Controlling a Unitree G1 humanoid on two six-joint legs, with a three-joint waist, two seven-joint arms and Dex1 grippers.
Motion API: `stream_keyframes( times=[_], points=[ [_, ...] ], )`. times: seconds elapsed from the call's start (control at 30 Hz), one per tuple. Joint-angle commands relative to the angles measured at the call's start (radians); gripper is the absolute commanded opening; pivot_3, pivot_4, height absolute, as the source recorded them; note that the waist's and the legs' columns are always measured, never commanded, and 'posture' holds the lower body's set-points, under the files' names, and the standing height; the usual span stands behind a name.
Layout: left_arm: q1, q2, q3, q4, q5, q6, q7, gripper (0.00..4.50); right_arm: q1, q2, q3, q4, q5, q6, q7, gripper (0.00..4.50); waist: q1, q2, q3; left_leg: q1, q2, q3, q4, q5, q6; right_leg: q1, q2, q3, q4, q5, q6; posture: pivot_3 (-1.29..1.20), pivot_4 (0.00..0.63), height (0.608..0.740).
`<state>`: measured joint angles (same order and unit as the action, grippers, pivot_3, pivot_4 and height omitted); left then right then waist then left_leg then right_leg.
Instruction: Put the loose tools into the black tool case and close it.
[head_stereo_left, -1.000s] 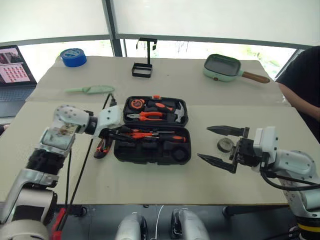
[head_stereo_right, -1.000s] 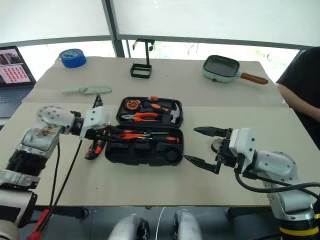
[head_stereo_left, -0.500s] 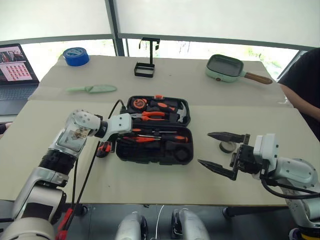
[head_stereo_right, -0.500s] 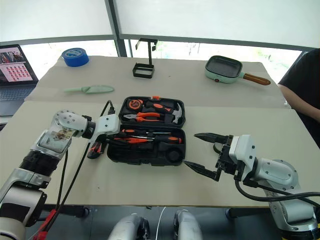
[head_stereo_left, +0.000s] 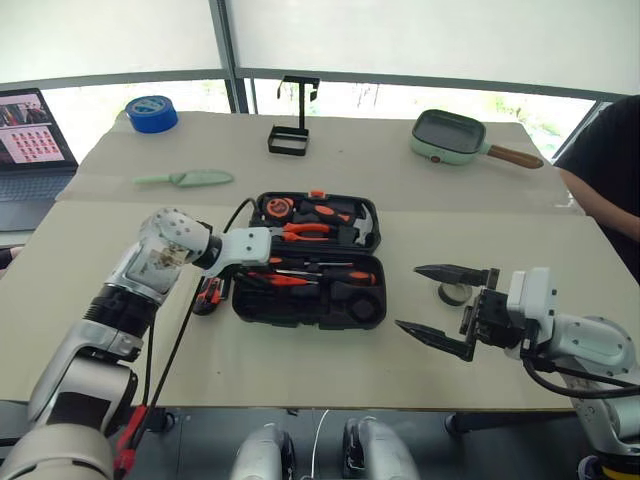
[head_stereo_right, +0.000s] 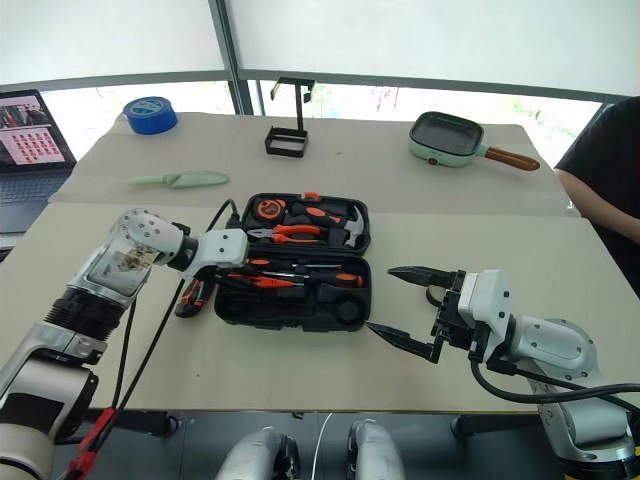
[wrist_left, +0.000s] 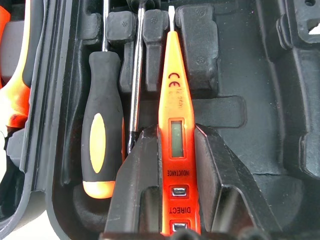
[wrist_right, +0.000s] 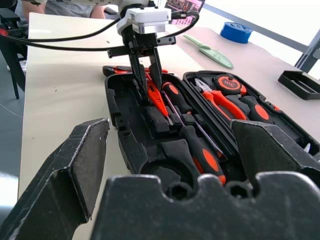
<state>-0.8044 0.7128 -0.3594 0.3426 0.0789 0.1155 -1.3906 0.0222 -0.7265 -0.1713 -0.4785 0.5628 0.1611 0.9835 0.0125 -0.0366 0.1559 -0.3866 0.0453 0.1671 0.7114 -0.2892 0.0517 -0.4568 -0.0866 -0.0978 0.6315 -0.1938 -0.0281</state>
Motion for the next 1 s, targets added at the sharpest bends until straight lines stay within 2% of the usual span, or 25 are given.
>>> stream_keyframes(
  times=[0.03,0.23,0.43,0.57,0.63,0.67,0.73,1.0],
  points=[
    [-0.006,-0.006,-0.031,0.010,0.046,-0.023,0.009,0.44,-0.001,-0.008,-0.016,-0.017,0.013,-0.002,0.012,4.50,0.000,0.000,0.000,0.000,0.000,0.000,0.000,0.000,0.000,0.000,0.000,0.000,0.000,0.000,0.000,0.00,0.150,0.740],
    [-0.015,-0.034,-0.037,0.007,0.041,-0.020,-0.003,0.44,-0.002,-0.009,-0.019,-0.020,0.013,0.001,0.017,4.50,0.001,0.000,0.000,0.000,0.000,0.000,0.001,0.000,0.000,0.000,0.000,0.000,0.000,0.000,0.000,0.00,0.150,0.740],
    [-0.012,-0.017,-0.056,-0.008,0.077,0.013,-0.019,0.44,-0.009,-0.005,-0.006,-0.012,0.008,-0.003,0.023,4.50,0.000,0.000,0.000,0.000,0.000,0.000,0.001,0.000,0.000,0.000,0.000,0.000,0.000,0.000,0.001,0.00,0.150,0.740],
    [0.017,-0.053,0.012,-0.041,-0.020,0.083,-0.013,0.44,-0.013,0.000,0.004,-0.001,0.002,-0.010,0.029,4.50,0.000,0.000,0.000,0.000,0.000,0.000,0.001,0.000,0.000,0.000,0.000,0.000,0.000,0.000,0.000,0.00,0.150,0.740],
    [0.030,-0.069,0.062,-0.046,-0.061,0.065,0.014,1.45,-0.012,0.002,0.008,0.007,0.000,-0.014,0.032,4.50,0.000,0.001,0.000,0.000,0.000,0.000,0.001,0.000,0.000,0.000,0.000,0.000,0.000,0.000,0.001,0.00,0.150,0.740],
    [0.032,-0.073,0.084,-0.043,-0.080,0.040,0.020,1.48,-0.012,0.003,0.009,0.011,0.000,-0.015,0.035,4.50,0.000,0.001,0.000,0.000,0.000,0.000,0.001,0.000,0.000,0.000,0.000,0.000,0.000,0.000,0.001,0.00,0.150,0.740],
    [0.032,-0.069,0.122,-0.043,-0.125,0.002,-0.001,2.30,-0.014,0.004,0.014,0.021,0.000,-0.013,0.041,4.50,0.000,0.000,0.000,-0.001,0.000,0.000,0.002,0.000,0.000,0.000,-0.001,0.001,0.000,0.000,0.001,0.00,0.150,0.740],
    [0.071,-0.060,0.236,-0.051,-0.245,0.009,0.017,2.30,-0.025,0.012,0.037,0.042,-0.001,-0.012,0.050,4.50,-0.001,0.000,0.000,-0.002,0.000,-0.001,0.004,0.000,0.000,0.000,-0.001,0.000,0.000,0.001,0.001,0.00,0.150,0.740]
  ],
)
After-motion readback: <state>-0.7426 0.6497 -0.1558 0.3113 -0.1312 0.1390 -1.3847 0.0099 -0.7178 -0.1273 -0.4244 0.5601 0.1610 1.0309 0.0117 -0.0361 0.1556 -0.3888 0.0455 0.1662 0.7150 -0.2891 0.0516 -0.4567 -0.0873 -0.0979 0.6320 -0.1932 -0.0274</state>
